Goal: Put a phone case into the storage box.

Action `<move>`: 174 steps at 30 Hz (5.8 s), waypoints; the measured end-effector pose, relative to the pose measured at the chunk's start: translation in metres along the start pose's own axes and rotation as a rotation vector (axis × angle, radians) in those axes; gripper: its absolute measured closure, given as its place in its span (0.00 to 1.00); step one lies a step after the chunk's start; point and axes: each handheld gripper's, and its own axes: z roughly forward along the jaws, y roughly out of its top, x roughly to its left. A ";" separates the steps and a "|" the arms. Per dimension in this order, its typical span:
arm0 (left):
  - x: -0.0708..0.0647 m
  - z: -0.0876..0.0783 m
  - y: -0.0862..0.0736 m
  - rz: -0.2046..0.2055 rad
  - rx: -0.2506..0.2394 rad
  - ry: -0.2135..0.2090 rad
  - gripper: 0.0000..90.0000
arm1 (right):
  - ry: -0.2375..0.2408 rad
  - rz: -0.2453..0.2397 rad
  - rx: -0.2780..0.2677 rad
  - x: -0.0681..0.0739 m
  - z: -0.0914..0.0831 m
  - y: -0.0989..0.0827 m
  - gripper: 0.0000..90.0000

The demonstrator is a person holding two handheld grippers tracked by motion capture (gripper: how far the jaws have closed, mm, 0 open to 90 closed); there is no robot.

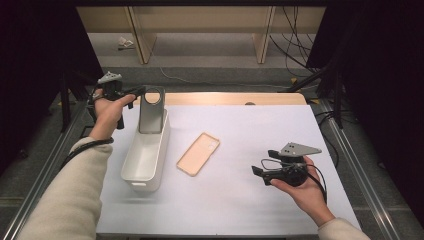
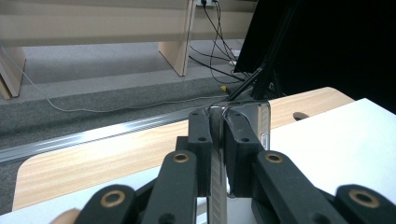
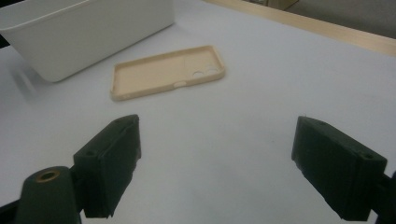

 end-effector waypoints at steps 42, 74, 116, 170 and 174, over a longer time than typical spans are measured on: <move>0.006 0.015 -0.017 -0.001 0.047 0.041 0.89 | 0.004 0.000 0.000 0.000 0.000 0.000 0.18; 0.010 0.021 -0.023 0.094 0.149 0.135 0.84 | 0.004 0.000 0.000 0.000 0.000 0.000 0.19; -0.037 -0.054 -0.023 0.085 0.141 0.072 0.00 | -0.004 -0.006 0.003 0.001 0.001 0.001 0.18; -0.141 -0.109 -0.128 0.146 0.115 -0.094 0.03 | 0.007 -0.017 -0.003 0.001 0.005 0.004 0.18; -0.146 -0.108 -0.129 0.169 0.116 -0.099 0.09 | 0.006 -0.020 -0.001 0.001 0.005 0.005 0.18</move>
